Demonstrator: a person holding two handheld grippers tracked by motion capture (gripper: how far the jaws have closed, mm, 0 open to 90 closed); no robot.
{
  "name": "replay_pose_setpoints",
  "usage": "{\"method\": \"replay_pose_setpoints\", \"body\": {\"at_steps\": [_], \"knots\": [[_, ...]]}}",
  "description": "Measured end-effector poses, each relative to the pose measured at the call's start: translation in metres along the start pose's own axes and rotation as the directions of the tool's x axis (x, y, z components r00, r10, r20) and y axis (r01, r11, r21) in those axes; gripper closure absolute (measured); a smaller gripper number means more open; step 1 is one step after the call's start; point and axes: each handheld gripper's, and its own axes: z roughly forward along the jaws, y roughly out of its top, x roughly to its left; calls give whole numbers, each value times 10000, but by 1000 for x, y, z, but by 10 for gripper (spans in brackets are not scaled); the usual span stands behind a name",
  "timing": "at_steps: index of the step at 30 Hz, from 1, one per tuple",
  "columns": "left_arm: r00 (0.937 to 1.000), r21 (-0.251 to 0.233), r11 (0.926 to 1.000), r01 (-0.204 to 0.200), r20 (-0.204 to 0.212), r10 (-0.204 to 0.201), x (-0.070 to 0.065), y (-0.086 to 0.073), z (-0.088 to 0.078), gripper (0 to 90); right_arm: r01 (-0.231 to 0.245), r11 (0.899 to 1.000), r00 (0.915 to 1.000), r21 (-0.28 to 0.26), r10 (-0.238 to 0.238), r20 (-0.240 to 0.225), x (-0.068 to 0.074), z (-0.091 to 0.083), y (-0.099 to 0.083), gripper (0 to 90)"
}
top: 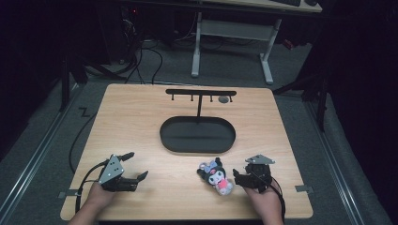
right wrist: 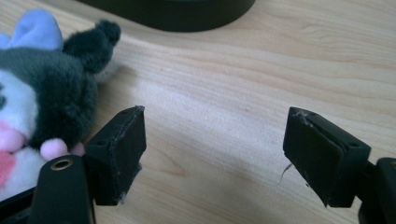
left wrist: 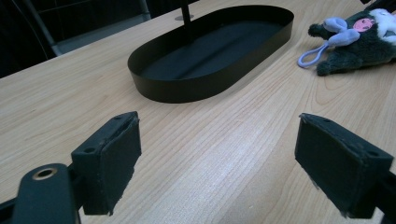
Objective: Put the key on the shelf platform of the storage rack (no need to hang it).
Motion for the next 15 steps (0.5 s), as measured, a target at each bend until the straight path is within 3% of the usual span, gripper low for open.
{"method": "replay_pose_setpoints", "body": {"at_steps": [8,12,15], "knots": [[10000,25,10000,-96,-6,96,-1,0,0,154,220,9983,9997,537,-226,110,-7,-5,-2,199],[10000,48,10000,-58,-14,58,-1,0,1,154,132,9972,9996,739,-113,-266,-13,-9,-1,187],[10000,56,10000,-69,1,69,-1,0,1,154,221,9952,9996,957,-203,-197,-15,-10,0,187]]}}
